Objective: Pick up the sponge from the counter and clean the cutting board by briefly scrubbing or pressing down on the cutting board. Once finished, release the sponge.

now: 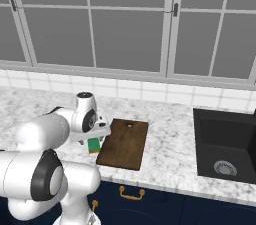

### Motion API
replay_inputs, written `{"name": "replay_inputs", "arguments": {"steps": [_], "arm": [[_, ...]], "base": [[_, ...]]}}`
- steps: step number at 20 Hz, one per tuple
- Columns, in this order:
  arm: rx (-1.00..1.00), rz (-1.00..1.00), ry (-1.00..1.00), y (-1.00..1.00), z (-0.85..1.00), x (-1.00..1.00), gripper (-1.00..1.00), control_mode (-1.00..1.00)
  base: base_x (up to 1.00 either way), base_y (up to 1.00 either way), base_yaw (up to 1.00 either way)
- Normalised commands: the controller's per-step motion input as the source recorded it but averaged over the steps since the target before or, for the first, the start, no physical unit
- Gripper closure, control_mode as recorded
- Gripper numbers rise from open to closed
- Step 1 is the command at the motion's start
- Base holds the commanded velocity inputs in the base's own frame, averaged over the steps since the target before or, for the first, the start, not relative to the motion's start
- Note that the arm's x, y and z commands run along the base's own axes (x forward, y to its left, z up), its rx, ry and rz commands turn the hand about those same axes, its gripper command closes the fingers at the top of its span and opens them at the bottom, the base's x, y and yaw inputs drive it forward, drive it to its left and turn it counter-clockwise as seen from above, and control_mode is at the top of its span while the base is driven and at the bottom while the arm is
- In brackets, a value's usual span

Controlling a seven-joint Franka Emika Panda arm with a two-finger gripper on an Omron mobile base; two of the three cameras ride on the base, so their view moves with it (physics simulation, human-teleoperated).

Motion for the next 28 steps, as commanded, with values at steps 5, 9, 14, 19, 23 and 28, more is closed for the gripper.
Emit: {"name": "replay_inputs", "arguments": {"steps": [5,9,14,19,23,28], "arm": [[0.0,0.0,-0.02,0.0,-0.15,-0.05,-1.0,-1.0],[0.0,0.0,0.0,0.0,-0.22,0.0,-1.0,-1.0],[0.0,0.0,0.0,0.0,-0.11,0.0,-1.0,-1.0],[0.0,0.0,0.0,0.0,-0.23,0.0,1.0,-1.0],[0.0,0.0,0.0,0.0,-0.12,0.0,1.0,-1.0],[0.0,0.0,-0.01,0.03,0.32,-0.04,1.0,-1.0]], "base": [[0.0,0.0,0.0],[0.0,0.0,0.0],[0.0,0.0,0.0],[0.0,0.0,0.0],[0.0,0.0,0.0],[0.0,0.0,0.0]]}}
